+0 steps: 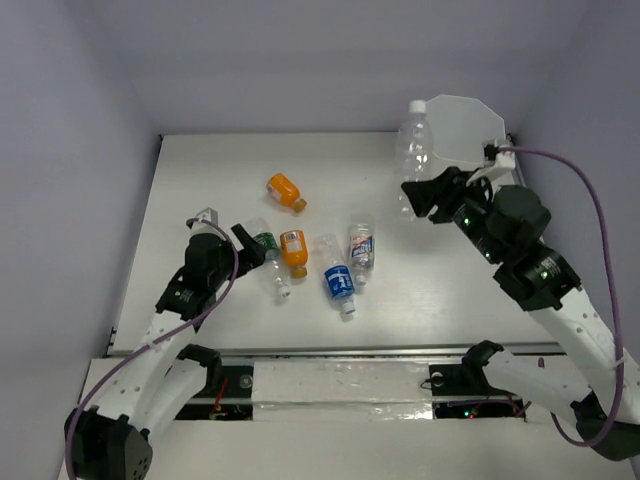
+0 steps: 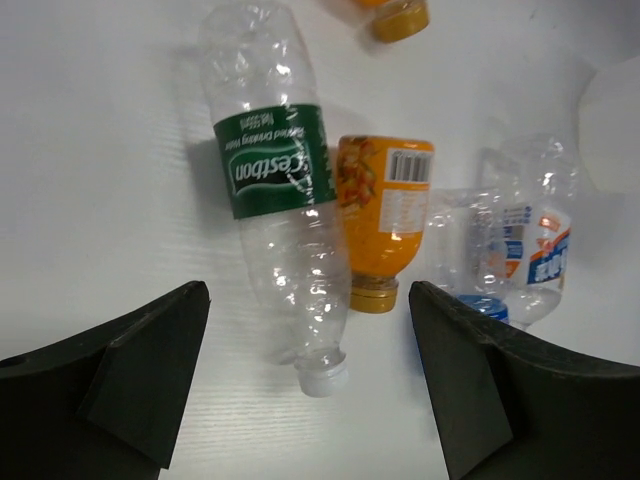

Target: Put the plastic bottles in the bin

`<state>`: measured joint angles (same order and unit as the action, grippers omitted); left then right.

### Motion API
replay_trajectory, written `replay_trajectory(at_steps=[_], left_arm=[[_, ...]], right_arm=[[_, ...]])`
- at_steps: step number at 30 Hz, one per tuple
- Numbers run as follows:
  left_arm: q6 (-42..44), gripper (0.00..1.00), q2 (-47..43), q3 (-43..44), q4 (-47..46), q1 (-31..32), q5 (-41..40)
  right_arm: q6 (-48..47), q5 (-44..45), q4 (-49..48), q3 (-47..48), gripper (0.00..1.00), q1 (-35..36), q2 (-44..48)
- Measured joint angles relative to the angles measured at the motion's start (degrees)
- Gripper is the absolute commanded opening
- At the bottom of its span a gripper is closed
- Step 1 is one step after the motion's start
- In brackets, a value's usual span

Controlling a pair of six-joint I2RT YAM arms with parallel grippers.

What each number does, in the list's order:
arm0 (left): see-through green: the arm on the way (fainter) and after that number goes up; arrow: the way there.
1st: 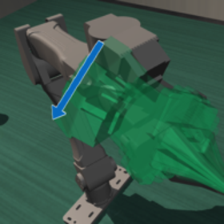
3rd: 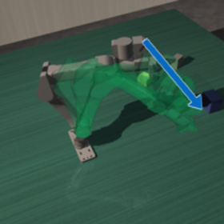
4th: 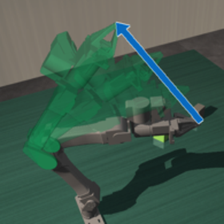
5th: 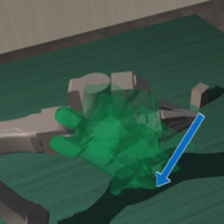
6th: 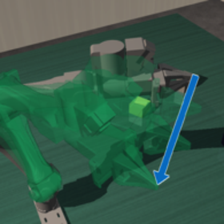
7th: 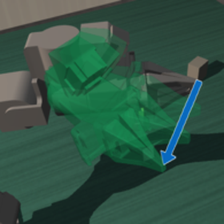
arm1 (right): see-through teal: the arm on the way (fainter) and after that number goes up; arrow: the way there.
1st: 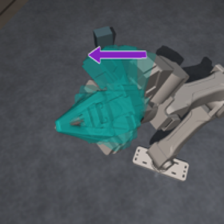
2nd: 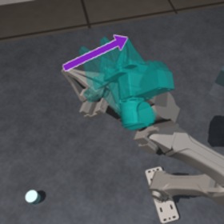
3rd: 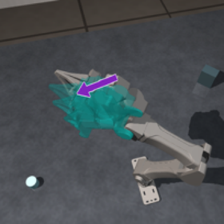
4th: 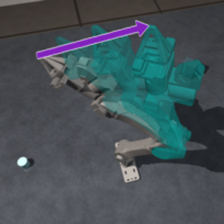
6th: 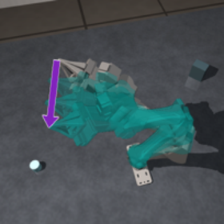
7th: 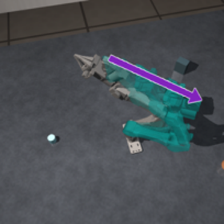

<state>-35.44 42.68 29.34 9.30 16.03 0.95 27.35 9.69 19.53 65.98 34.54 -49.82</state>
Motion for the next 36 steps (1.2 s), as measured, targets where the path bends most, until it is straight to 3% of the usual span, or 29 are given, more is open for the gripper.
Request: replay_trajectory(at_steps=[7, 12, 18, 25, 32, 36], left_arm=[[-3.08, 0.82, 3.28, -2.69, -2.21, 4.37, -6.82], [-3.67, 0.83, 6.67, -2.82, -5.53, 5.05, -9.86], [-3.67, 0.84, 9.62, -3.89, -8.52, 5.40, -11.65], [-3.65, 0.84, 12.57, -5.11, -11.96, 5.40, -13.11], [-3.58, 0.84, 16.92, -6.25, -14.60, 5.40, -14.86], [-3.37, 0.83, 18.03, -6.25, -16.81, 5.40, -15.23]], right_arm=[[-8.55, 15.15, -3.54, 17.09, 0.43, -4.13, -14.58], [-12.79, 23.06, -6.45, 19.17, 0.43, -11.91, -23.30], [-16.90, 26.69, -8.39, 24.09, 0.46, -19.56, -33.62], [-19.45, 27.36, -10.58, 29.86, 0.52, -21.49, -41.72], [-18.60, 27.04, -10.51, 29.24, 0.79, -21.51, -43.12], [-18.32, 26.71, -10.56, 27.39, 0.81, -21.51, -41.59]])
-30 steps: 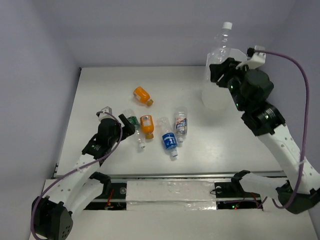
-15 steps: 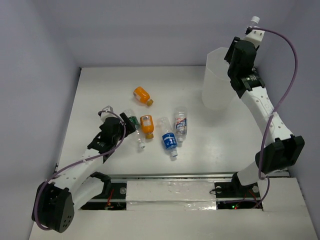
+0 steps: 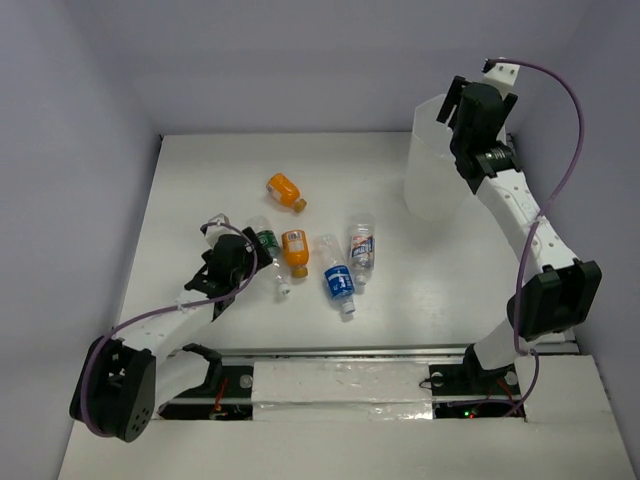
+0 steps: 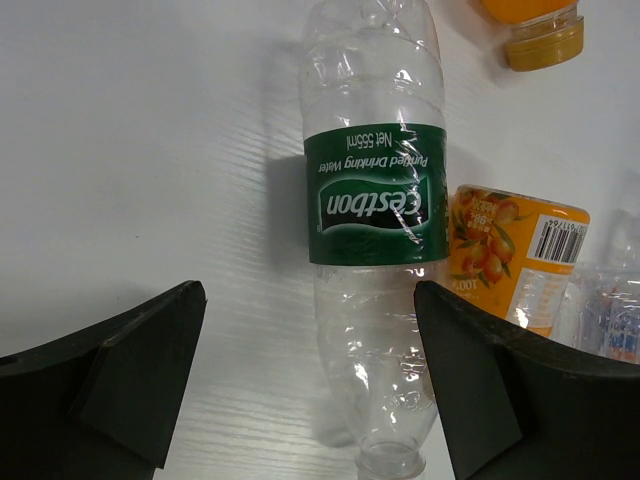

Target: Put the plastic bottles in the bin

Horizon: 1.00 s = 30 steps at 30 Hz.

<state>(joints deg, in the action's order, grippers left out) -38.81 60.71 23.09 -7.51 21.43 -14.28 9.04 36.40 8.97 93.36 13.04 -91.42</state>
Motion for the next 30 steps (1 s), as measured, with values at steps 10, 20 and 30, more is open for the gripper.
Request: replay_trajectory(at_steps=[10, 20, 30], left_arm=[[0.35, 0.82, 0.98, 0.20, -1.84, 0.63, -0.39], [0.42, 0.87, -1.25, 1.31, -3.04, 0.63, -0.52], [1.25, 0.68, 11.10, 4.83, -6.45, 0.72, -1.66]], right_arm=[[1.16, -1.55, 0.02, -2.01, 0.77, 0.00, 6.38], [9.29, -13.42, -1.95, -20.24, 0.75, 2.58, 23.96], [12.35, -22.34, -3.52, -33.99, 0.81, 13.16, 25.33]])
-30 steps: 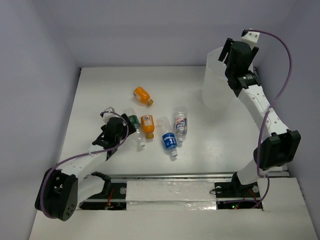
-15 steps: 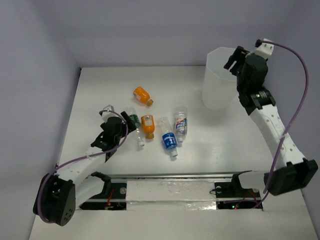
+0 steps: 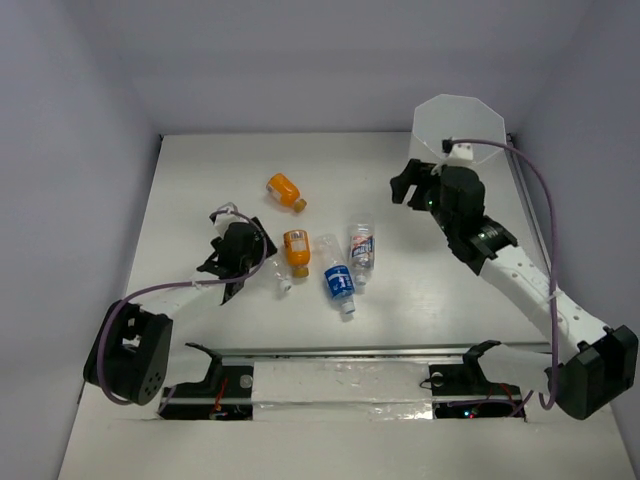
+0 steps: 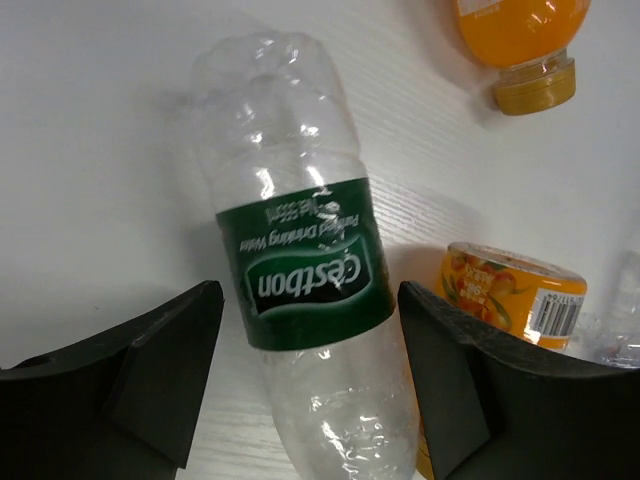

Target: Put the plastic bottles in the bin

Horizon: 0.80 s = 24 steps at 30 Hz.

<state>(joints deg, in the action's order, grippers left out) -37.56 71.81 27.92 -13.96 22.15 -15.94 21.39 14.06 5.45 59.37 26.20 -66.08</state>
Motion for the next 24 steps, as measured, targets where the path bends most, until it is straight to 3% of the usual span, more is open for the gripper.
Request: replay_trajectory(at_steps=[5, 10, 15, 24], left_arm=[[0.72, 0.47, 1.20, 1.07, -0.57, 0.00, -2.62], [0.68, 0.35, 1.25, 1.09, -1.36, 0.00, -3.74], [0.68, 0.32, -2.75, 0.94, 1.25, 0.28, -3.82], [0.22, 0.33, -20.61, 1.81, 8.94, 1.75, -3.65]], right_arm=[[1.64, -4.66, -1.01, -4.92, 0.99, 3.61, -3.04], [3.93, -7.45, -2.93, -8.98, 1.00, 3.63, -7.85], [4.61, -9.18, -3.39, -9.35, 1.00, 3.82, -14.60], [4.63, -11.30, -4.22, -8.87, 1.00, 5.60, -20.81]])
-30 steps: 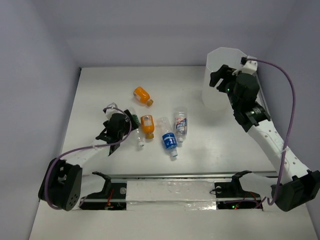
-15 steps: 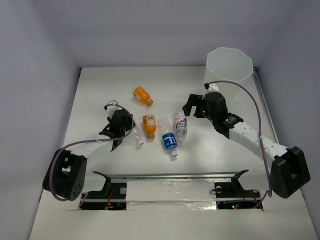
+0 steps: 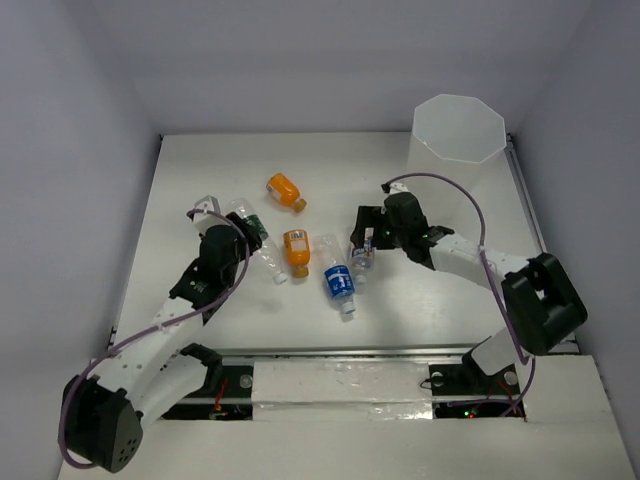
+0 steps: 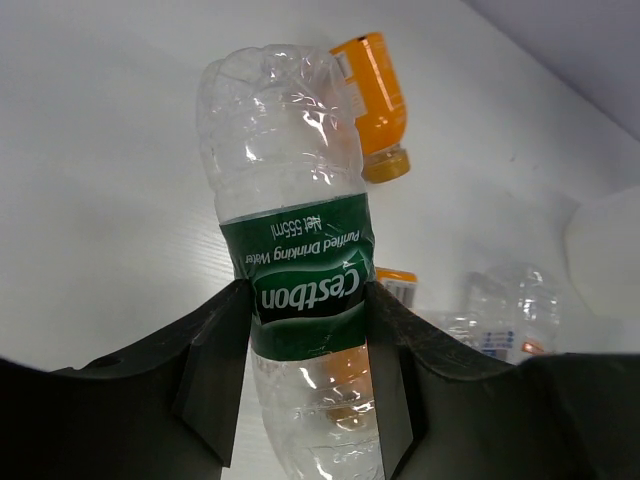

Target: Put the plastic bottles in the bin

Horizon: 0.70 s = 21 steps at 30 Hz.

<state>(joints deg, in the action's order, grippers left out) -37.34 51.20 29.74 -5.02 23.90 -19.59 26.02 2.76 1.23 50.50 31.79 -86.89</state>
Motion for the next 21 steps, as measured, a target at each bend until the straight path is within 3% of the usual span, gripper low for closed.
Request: replay_trajectory(at_steps=[4, 13, 17, 21], left_arm=[[0.00, 0.33, -3.32, 4.42, 4.02, 1.33, 0.42], [1.11, 0.33, -4.48, 18.99, 7.28, 7.15, 1.07], [2.08, 0.33, -0.66, 25.55, 6.54, 9.55, 0.61], [3.76, 0.34, 6.54, 32.74, 5.86, 13.57, -1.09]], right_arm=[[0.76, -0.04, -1.01, 1.75, 0.98, 0.50, -5.22], [2.84, 3.61, -1.33, 2.10, 0.70, 0.52, -8.81], [3.17, 5.92, -0.81, 1.60, 0.66, 0.52, -5.70], [3.21, 6.97, 0.15, -0.48, 0.65, 0.52, 4.31]])
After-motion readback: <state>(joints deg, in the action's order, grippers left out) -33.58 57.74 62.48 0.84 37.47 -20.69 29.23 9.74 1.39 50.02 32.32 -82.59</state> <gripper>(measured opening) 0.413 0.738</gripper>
